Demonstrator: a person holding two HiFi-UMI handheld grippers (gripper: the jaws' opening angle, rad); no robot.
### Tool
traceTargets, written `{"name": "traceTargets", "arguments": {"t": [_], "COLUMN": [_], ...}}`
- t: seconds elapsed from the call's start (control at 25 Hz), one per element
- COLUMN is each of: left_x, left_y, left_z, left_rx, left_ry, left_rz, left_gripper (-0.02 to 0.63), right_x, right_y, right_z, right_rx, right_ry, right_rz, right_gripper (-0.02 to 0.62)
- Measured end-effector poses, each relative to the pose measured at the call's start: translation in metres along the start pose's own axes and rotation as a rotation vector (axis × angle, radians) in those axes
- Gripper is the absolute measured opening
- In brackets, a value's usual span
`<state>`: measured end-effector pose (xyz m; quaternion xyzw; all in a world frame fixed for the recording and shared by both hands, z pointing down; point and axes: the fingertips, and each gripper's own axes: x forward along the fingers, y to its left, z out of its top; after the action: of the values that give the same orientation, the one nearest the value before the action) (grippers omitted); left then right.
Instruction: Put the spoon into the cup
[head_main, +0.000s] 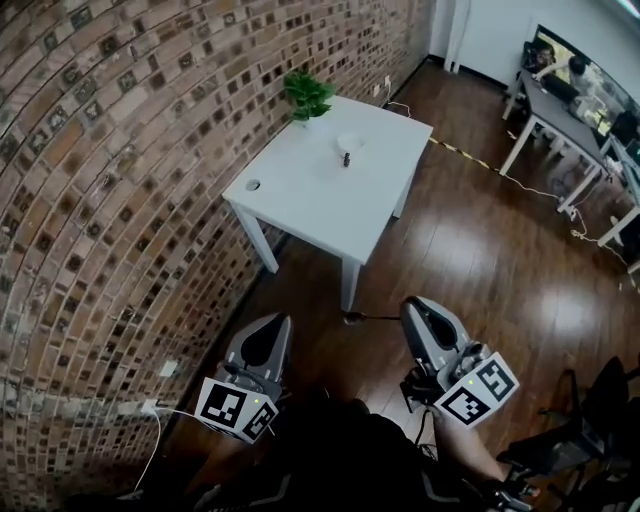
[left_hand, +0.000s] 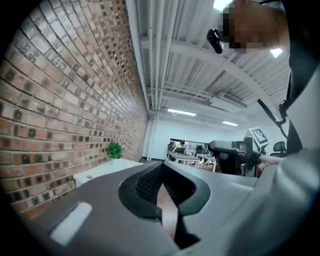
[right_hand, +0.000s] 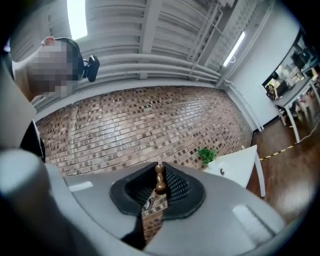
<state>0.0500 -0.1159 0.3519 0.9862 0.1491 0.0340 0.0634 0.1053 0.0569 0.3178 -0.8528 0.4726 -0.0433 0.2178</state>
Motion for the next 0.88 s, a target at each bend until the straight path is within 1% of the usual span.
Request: {"name": "traceTargets", "arguments": {"t": [0.16,0.32,0.56,0.72,0.88], "left_x": [0.014,0.029,0.056,0.087,0.125], "left_y": [0.015,0.032,0.055,0.06,0.057], "left_z": [-0.003,0.0,0.004,0.007,0.017], "left_rx": [-0.013,-0.008,-0.012,0.019,0.005], "left_ry": [0.002,-0.007,-0.013,-0.003,-0.007], "left_rz": [-0.061,-0.107,-0.117,-0.146,-0.151], "left_gripper": [-0.006,-0.006,-0.006,-0.006,-0.006], "right_x": [0.012,0.025,0.036,0.049,0.063], "right_y": [-0.003,-0.009,-0.032,-0.054,-0.083], "right_z": [0.004,0.002,0.002,0.013,0.034], "right_rx": [-0.027,-0.027,-0.011,-0.016,-0.036], "right_ry": [-0.015,-0.03,-0.045,-0.067,-0.086], "right_rz": [-0.048,-0.091,-0.155,-0.157,-0.145], "right_gripper": [0.031,0.031,0.031,0.031,0.031]}}
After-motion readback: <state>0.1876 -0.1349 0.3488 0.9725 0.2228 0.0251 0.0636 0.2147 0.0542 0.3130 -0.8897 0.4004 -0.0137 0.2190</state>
